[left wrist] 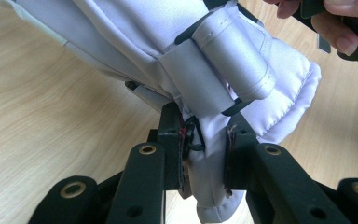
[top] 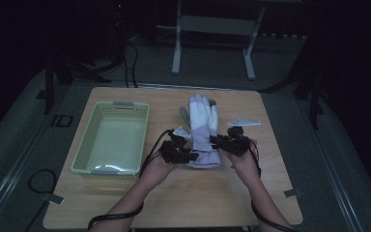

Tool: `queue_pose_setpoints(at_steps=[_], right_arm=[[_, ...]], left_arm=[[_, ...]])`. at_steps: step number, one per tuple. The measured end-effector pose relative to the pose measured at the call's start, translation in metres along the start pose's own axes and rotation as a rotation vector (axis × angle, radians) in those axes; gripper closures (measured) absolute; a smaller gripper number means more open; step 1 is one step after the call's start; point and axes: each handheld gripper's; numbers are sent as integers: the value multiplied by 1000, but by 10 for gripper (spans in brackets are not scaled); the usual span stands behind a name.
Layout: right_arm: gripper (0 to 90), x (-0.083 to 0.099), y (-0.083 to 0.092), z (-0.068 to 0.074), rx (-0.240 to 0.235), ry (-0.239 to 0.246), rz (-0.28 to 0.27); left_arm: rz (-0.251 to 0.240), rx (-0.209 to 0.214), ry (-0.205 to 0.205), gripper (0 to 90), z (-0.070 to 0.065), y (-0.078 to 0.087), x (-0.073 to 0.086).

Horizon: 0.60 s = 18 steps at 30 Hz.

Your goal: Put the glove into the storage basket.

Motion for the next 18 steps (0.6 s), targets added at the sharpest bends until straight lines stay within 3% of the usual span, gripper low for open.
queue_pose_setpoints(at_steps=[18], right_arm=[[778, -24, -1, 33, 0, 14, -7]], left_arm=[[39, -13, -38, 739, 14, 40, -1]])
Point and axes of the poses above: each handheld gripper's, and its own axes: y roughly backward along the jaws, x roughly out of its underside, z roughly to its left, and after that the axes turned 5 degrees about z, right-handed
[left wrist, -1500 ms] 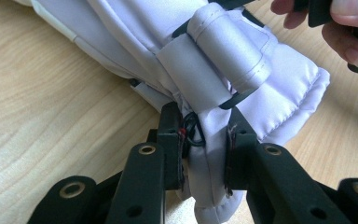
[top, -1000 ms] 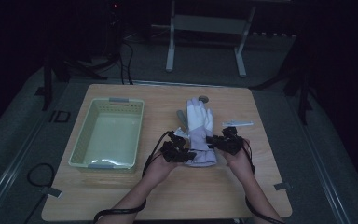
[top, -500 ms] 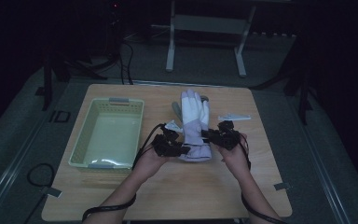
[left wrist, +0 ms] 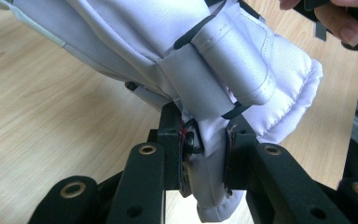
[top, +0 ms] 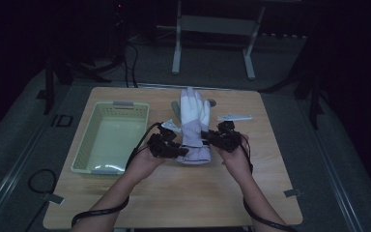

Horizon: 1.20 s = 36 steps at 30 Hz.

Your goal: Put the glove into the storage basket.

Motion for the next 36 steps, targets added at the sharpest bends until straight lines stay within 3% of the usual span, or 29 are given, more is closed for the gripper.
queue_pose_setpoints(at_steps=[16, 19, 26, 36], right_arm=[[778, -23, -17, 37, -40, 28, -1], [778, -26, -23, 48, -48, 35, -8], [779, -36, -36, 72, -58, 40, -11], [780, -52, -62, 112, -100, 62, 1]], left_arm=[[41, -32, -19, 738, 21, 42, 16], [37, -58, -27, 739, 23, 49, 24], [51, -74, -24, 739, 34, 68, 35], [105, -113, -3, 738, 55, 107, 61]])
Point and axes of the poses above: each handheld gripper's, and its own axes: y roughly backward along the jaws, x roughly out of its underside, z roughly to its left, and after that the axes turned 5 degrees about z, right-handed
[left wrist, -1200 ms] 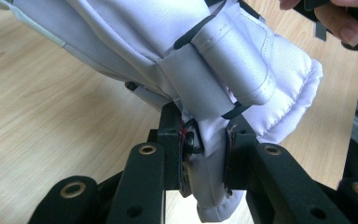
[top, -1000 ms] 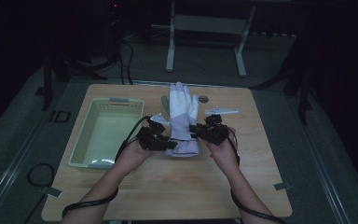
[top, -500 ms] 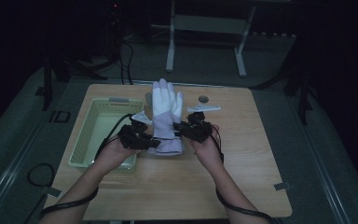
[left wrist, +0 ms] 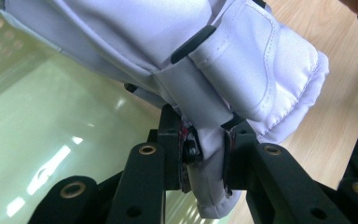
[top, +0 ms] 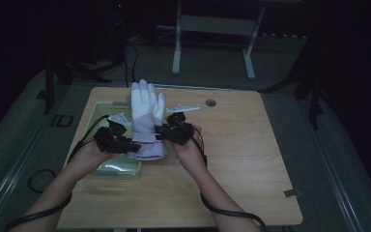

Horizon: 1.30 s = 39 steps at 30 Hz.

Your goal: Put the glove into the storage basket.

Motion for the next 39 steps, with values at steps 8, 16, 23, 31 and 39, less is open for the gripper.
queue_pose_setpoints(at_steps=[8, 16, 23, 31, 39], right_arm=[[780, -11, -27, 28, -33, 11, 10], [781, -21, -60, 60, -68, 33, 30], [784, -16, -86, 74, -75, 29, 59], [785, 1, -101, 57, -41, -12, 131], [785, 11, -118, 47, -3, -33, 226]], left_arm=[[25, -16, 37, 738, 20, 21, 27], [73, -31, 72, 738, 42, 41, 57], [132, -39, 99, 738, 54, 33, 73], [167, -19, 103, 737, 58, -2, 71], [227, -19, 112, 733, 63, -28, 73]])
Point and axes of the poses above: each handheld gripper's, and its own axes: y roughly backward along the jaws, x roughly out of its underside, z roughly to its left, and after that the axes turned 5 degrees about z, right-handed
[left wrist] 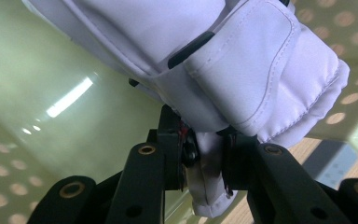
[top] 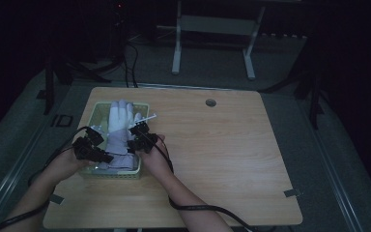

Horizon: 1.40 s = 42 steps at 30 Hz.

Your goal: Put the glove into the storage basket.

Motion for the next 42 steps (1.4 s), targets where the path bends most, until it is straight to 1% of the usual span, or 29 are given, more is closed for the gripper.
queue_pose_setpoints(at_steps=[3, 5, 7, 8, 9, 10, 11, 13, 15, 16, 17, 19, 20, 22, 23, 24, 25, 26, 27, 28, 29, 30, 31, 32, 33, 35, 36, 38, 42], right_arm=[[781, -1, -5, 3, 22, 14, 31], [772, -2, -7, 6, 33, 27, 50], [739, -5, -9, 8, 45, 36, 78], [672, -7, -10, 10, 43, 65, 102], [672, -7, -10, 10, 43, 65, 102], [647, -7, -11, 11, 43, 75, 111], [636, -8, -11, 13, 51, 77, 113], [618, -9, -11, 12, 55, 77, 122], [566, -9, -10, 12, 63, 77, 116], [474, -9, -8, 12, 67, 91, 99], [416, -9, -6, 13, 81, 89, 81], [340, -11, -1, 13, 49, 102, 59], [317, -12, 2, 12, 42, 106, 51], [264, -13, 7, 10, 20, 139, 35], [264, -14, 10, 9, 23, 139, 19], [263, -14, 14, 7, 7, 133, 10], [258, -15, 16, 6, -7, 128, 2], [249, -15, 20, 4, -21, 120, -9], [238, -15, 22, 2, -25, 115, -10], [213, -15, 25, 0, -31, 111, -13], [196, -15, 27, -2, -38, 108, -20], [194, -14, 30, -4, -35, 116, -26], [190, -14, 32, -6, -18, 132, -24], [175, -14, 34, -7, -12, 140, -27], [166, -13, 37, -9, -14, 145, -39], [164, -12, 42, -12, -17, 152, -56], [162, -11, 46, -13, -17, 158, -64], [162, -10, 51, -16, -13, 164, -71], [161, -7, 57, -20, -8, 171, -75]], left_arm=[[4, 17, 20, 731, 5, -6, 4], [4, 32, 46, 726, 8, -10, 7], [24, 56, 58, 709, 10, -15, 9], [39, 58, 63, 662, 10, -18, 9], [49, 66, 79, 662, 11, -21, 10], [46, 58, 83, 632, 11, -21, 10], [41, 41, 81, 598, 10, -20, 11], [37, 23, 87, 550, 8, -20, 11], [36, 9, 94, 520, 6, -20, 10], [32, 9, 95, 512, 5, -19, 10], [22, 10, 94, 512, 5, -18, 10], [-1, 15, 100, 511, 3, -16, 10], [-9, 12, 100, 503, 2, -15, 10], [-34, -16, 96, 447, -1, -13, 10], [-51, -23, 97, 430, -1, -11, 11], [-69, -10, 98, 391, -1, -10, 12], [-104, -1, 110, 346, -1, -8, 13], [-126, -2, 111, 321, -1, -7, 15], [-163, 3, 116, 309, -2, -6, 17], [-182, 2, 118, 270, -4, -5, 18], [-198, -9, 120, 231, -6, -5, 19], [-213, -40, 116, 196, -8, -5, 20], [-226, -64, 118, 144, -9, -5, 21], [-241, -83, 122, 142, -11, -3, 21], [-272, -85, 133, 141, -12, -1, 22], [-330, -75, 140, 110, -16, 4, 23], [-344, -81, 143, 59, -18, 5, 22], [-385, -71, 139, 19, -22, 9, 22], [-449, -34, 148, 19, -29, 12, 18]])
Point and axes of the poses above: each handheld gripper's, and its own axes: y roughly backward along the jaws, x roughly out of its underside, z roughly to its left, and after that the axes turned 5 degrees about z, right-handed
